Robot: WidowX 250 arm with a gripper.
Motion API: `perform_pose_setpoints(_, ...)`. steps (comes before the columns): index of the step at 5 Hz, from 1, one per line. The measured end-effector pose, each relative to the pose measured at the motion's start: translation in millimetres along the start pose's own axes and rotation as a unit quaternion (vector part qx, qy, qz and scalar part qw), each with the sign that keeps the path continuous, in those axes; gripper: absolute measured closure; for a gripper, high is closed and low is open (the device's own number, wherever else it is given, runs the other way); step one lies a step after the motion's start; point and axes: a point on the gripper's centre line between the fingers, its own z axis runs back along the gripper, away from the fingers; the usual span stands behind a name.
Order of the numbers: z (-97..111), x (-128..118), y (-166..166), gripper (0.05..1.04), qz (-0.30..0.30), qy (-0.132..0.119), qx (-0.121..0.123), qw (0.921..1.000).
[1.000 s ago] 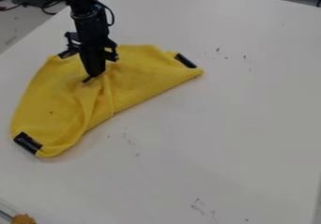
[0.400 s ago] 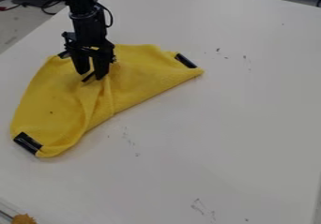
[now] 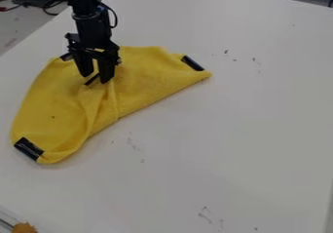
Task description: Unfold the cloth from top left to bottom right
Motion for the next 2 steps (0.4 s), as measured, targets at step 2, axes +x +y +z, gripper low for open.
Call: perform_pose_setpoints(2,-0.6,-0.3,1.0,0.935,-0.005,0.005,-0.001,1.0000)
